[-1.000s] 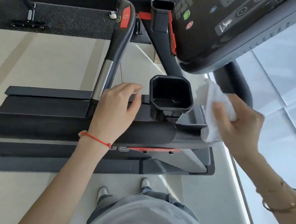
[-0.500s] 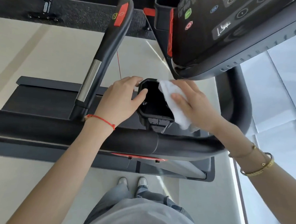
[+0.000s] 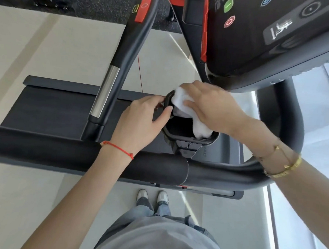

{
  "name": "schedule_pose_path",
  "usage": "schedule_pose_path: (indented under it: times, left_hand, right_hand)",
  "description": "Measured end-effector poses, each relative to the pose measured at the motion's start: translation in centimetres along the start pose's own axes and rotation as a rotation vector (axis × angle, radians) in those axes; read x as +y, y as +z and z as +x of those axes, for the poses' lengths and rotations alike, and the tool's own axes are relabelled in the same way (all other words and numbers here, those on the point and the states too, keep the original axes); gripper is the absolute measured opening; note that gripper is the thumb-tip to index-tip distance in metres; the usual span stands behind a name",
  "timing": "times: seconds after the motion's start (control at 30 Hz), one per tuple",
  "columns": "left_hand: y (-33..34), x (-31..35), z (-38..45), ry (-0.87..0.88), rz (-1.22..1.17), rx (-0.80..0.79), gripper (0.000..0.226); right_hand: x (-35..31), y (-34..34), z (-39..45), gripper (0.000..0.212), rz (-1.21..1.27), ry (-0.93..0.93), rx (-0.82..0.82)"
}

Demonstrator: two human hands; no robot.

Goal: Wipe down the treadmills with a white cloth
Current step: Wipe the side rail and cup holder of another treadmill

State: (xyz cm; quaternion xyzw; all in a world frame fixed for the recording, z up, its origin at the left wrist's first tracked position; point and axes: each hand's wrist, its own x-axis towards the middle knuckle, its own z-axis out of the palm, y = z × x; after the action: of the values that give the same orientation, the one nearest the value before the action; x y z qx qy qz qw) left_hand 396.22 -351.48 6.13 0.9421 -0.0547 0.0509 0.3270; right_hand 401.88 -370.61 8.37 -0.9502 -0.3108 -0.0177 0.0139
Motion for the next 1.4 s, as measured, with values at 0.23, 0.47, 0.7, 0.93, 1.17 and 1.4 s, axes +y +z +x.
schedule_pose_path:
  times: [0.23,0.47,0.7,0.93,1.17,1.4]
  left_hand:
    - [0.1,0.0,0.3,0.017,-0.051,-0.004,0.030]
    - [0.5,-0.3,0.3,0.031,-0.064,0.022,0.028]
    - [0.7,-0.2,0.4,0.047,-0.054,0.033,0.028]
    - [0.5,-0.1,0.3,0.046,-0.075,0.022,0.030]
    - [0.5,-0.2,0.4,0.041,-0.087,0.022,0.029]
    - [0.6,-0.2,0.4,0.038,-0.088,0.034,0.028]
  right_hand:
    - [0.4,0.3,0.2,0.036,-0.053,0.042,-0.004]
    - [-0.1,0.5,0.8,0.038,-0.065,-0.017,0.034]
    - [0.5,0.3,-1.5,0.039,0.006,0.103,0.016]
    - [-0.7,0.7,1.5,0.038,-0.113,-0.027,0.022]
    - [-0.6,0.6,-3.1,0.050,0.235,0.317,0.047]
    - [-2.4,1.1,-5.7,0.062,0.469,0.570,0.064]
